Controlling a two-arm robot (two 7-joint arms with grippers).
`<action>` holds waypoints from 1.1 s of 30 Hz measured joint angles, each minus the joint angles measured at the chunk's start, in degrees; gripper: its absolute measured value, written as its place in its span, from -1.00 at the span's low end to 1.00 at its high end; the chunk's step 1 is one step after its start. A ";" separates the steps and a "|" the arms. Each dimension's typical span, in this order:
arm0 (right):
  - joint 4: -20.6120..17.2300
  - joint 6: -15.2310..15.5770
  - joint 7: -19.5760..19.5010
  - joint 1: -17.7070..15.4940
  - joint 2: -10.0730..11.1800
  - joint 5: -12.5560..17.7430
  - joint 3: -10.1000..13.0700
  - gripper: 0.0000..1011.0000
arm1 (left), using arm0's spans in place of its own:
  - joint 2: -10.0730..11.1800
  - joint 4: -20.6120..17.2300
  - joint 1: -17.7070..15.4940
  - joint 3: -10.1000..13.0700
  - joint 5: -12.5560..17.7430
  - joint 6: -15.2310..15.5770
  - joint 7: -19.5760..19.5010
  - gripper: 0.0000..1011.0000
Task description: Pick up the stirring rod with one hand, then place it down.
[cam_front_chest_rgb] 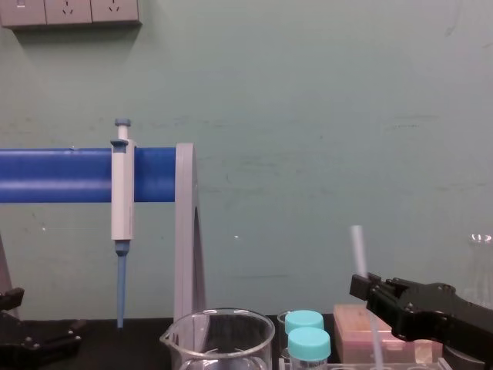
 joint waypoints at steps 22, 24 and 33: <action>-0.03 0.09 0.11 0.03 0.07 0.14 -0.02 0.50 | 0.00 0.00 0.00 0.00 0.00 0.00 0.00 0.98; -0.03 0.08 0.11 0.03 0.07 0.14 -0.02 0.66 | 0.00 0.00 0.00 0.00 0.00 0.00 0.00 0.98; -5.28 1.68 -7.90 -2.38 0.54 -2.17 2.76 0.98 | 0.00 0.00 0.00 0.00 0.00 0.00 0.00 0.98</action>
